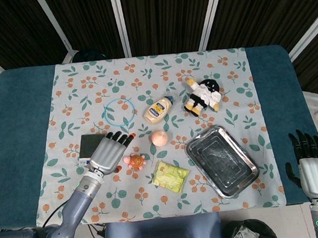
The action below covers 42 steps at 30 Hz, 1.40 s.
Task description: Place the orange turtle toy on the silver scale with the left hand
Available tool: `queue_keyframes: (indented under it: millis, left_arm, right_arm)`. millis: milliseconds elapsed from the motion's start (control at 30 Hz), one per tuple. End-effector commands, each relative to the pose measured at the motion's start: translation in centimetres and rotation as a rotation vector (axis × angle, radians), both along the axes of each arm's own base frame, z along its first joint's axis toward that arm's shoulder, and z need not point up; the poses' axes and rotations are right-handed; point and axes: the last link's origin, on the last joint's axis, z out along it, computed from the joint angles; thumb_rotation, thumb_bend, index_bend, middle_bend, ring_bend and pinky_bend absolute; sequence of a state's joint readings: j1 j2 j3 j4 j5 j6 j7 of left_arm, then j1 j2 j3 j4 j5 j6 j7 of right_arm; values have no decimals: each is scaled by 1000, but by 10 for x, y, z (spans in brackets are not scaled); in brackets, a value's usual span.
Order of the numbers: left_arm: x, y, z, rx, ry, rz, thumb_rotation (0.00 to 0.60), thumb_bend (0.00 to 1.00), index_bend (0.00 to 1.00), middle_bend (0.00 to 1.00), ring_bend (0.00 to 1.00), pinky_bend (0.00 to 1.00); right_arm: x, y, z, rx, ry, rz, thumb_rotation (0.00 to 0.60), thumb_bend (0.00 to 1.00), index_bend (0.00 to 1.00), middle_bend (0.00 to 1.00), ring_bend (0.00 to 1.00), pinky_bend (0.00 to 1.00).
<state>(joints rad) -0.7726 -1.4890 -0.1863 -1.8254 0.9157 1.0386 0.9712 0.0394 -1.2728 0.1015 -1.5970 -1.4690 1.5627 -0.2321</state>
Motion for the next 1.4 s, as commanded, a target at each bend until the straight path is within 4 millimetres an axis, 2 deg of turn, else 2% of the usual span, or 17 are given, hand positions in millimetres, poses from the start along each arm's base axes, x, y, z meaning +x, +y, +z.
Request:
queue_keyframes:
  millis: [33, 500, 833, 1100, 1333, 1400]
  left_arm:
    - [4, 4, -13, -10, 21, -2, 600, 86, 147, 265, 179, 251]
    - [-2, 4, -47, -53, 103, -21, 600, 110, 170, 308, 217, 254]
    - [3, 4, -60, -54, 122, -75, 600, 168, 206, 357, 262, 313]
    - [2, 3, -70, -70, 144, -95, 600, 182, 214, 368, 270, 319]
    - [3, 2, -76, -84, 148, -122, 600, 185, 234, 430, 343, 388]
    - [3, 2, -78, -86, 153, -132, 600, 200, 245, 479, 388, 444]
  right_arm:
    - [0, 0, 0, 0, 0, -1, 600, 526, 0, 0, 14, 0]
    - [-1, -1, -2, 8, 0, -4, 600, 526, 0, 0, 14, 0]
    - [-3, -2, -4, 19, 1, -10, 600, 527, 0, 0, 14, 0]
    - [-3, -3, -4, 20, -3, -10, 600, 527, 0, 0, 13, 0]
    - [-3, -3, -5, 23, -3, -13, 600, 526, 0, 0, 14, 0]
    - [-3, -3, -5, 23, -3, -13, 600, 526, 0, 0, 14, 0]
